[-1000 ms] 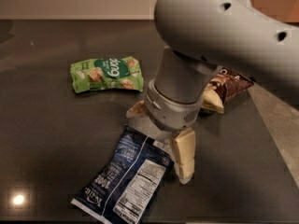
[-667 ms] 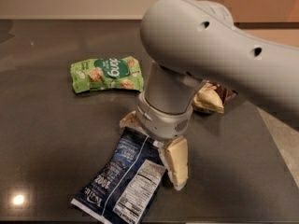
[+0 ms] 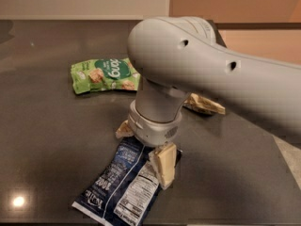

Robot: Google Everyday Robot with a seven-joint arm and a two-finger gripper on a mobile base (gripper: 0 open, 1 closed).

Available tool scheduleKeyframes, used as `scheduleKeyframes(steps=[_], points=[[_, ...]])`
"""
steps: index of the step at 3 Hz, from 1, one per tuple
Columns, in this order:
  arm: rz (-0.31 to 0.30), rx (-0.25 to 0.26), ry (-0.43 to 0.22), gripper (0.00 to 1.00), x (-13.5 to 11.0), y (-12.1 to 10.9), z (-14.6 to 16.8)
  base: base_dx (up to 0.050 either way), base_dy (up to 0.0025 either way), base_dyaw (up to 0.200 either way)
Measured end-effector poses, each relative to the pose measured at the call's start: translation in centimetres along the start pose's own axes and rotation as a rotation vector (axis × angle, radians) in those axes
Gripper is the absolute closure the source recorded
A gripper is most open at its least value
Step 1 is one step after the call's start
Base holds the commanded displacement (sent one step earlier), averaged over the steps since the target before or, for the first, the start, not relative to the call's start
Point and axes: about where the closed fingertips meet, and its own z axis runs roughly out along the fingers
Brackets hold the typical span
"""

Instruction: Pick blue chip bag

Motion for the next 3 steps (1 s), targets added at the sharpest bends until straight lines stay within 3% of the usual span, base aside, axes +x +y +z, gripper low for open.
scheduleKeyframes(steps=[2,3], points=[[0.028,-0.003,-0.029,0.65,0.2,-0.7,-2.4,0.000,0.00000,0.000],[0.062,-0.003,-0.082,0.87,0.7,-1.1,-5.3,0.000,0.00000,0.000]])
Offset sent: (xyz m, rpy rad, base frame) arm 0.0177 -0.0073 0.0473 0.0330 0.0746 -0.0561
